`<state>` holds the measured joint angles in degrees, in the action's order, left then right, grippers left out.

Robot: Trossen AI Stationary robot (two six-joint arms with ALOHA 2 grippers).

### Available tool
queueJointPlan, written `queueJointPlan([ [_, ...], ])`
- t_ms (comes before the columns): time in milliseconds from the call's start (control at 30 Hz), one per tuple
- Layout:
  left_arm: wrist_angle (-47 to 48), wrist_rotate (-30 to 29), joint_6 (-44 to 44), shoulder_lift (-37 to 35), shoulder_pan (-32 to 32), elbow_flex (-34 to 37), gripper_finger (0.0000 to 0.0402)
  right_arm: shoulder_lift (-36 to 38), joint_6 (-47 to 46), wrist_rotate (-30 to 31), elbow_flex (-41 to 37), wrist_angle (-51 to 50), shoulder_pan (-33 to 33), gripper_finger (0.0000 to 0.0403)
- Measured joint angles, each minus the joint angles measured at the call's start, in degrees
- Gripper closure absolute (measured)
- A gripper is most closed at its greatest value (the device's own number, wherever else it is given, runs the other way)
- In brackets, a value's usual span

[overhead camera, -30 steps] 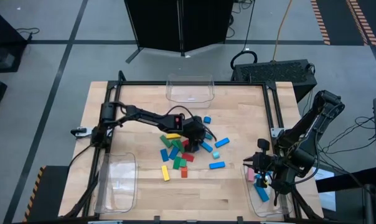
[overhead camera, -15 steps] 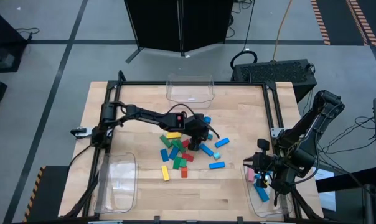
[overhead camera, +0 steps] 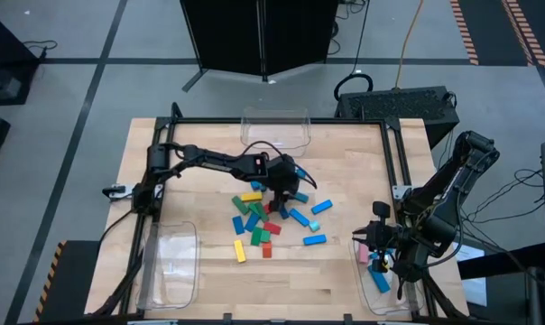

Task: Sort blocks by size
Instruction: Put the dark blue rectangle block into the bottom right transparent bin

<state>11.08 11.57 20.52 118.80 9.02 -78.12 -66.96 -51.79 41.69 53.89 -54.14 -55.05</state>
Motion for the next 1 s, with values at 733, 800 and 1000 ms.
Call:
queueJointPlan([
  [733, -1.32, -1.18, -3.74, 3.74, -0.07, -0.1, 0.0234, -0.02, 0.02, 0.34, 0.0, 0.66, 0.0, 0.0346],
  [800, -1.3, -1.16, -4.15, 3.74, -0.11, -0.1, 0.026, -0.02, 0.02, 0.39, 0.0, 0.67, 0.0, 0.0346],
  [1000, -2.02, -1.64, -6.56, 3.82, 0.02, -0.1, 0.0341, -0.02, 0.19, 6.57, -0.03, 0.67, 0.0, 0.0346],
])
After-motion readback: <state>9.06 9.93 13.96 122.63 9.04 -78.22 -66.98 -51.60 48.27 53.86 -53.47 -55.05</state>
